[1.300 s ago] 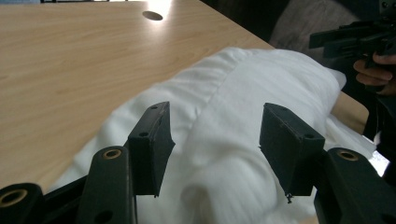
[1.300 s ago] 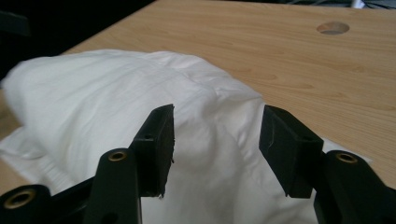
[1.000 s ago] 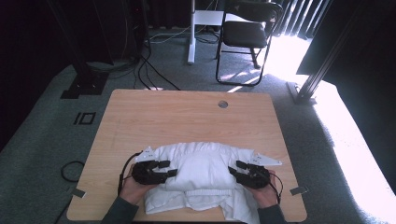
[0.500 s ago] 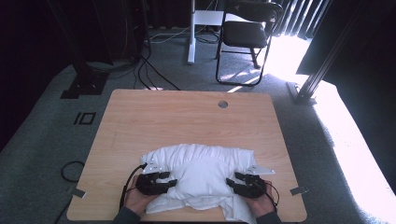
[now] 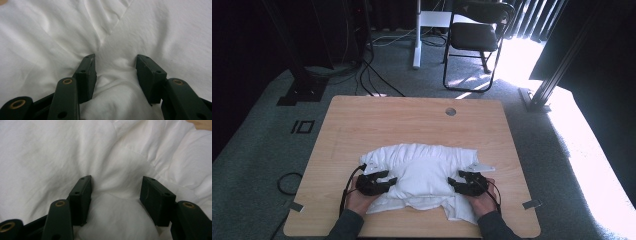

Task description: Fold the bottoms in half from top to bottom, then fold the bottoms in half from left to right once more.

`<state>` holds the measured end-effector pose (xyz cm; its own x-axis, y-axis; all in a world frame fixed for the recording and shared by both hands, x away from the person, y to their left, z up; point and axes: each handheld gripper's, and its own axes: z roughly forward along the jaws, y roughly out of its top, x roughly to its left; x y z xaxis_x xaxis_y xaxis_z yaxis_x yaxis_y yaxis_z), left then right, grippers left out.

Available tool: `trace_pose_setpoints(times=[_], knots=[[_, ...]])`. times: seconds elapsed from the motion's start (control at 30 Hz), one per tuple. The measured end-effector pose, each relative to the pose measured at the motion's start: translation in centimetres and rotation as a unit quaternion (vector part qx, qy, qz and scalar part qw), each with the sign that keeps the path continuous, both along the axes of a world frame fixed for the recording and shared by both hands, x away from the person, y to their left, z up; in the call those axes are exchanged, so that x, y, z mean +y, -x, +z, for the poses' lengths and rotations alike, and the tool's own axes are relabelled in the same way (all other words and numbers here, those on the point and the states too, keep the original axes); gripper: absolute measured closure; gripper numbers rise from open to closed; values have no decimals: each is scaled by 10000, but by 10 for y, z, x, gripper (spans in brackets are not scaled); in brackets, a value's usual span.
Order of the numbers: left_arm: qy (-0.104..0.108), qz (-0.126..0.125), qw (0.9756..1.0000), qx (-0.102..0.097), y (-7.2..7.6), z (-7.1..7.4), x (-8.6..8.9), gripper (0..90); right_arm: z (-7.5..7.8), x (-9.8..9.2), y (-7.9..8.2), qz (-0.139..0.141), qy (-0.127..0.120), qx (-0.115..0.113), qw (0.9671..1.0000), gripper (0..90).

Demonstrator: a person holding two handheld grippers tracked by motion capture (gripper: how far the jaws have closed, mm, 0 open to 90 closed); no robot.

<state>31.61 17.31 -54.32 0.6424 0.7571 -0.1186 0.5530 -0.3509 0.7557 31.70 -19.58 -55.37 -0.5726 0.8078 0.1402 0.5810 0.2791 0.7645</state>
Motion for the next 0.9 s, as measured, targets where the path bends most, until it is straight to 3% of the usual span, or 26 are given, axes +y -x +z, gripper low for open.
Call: trace_pose_setpoints(times=[0.3, 0.43, 0.6, 0.67, 0.7, 0.77, 0.83, 0.9], knots=[[-12, 241, 9997, -25, -16, 1, 6, 527, 0, 9, -29, -74, -93, 29, 9999, 407], [112, 369, 9993, 29, -31, 3, 13, 500, 0, 11, -37, -109, -145, 87, 9998, 380], [55, 602, 9981, -153, -49, 26, 26, 402, 4, 16, -43, -226, -78, 128, 9996, 331], [55, 602, 9981, -153, -49, 26, 26, 396, 5, 16, -44, -280, -60, 116, 9995, 331], [143, 825, 9962, -239, -52, 39, 36, 396, 5, 16, -44, -280, -60, 116, 9995, 331], [375, 1015, 9938, -263, -51, 45, 47, 377, 11, 19, -43, -466, 7, -26, 9989, 302], [570, 1174, 9913, -155, -49, 47, 57, 357, 23, 18, -37, -602, 62, -325, 9976, 296], [540, 1250, 9907, 26, -48, 44, 61, 303, 36, 20, -28, -768, 270, -755, 9938, 303]])
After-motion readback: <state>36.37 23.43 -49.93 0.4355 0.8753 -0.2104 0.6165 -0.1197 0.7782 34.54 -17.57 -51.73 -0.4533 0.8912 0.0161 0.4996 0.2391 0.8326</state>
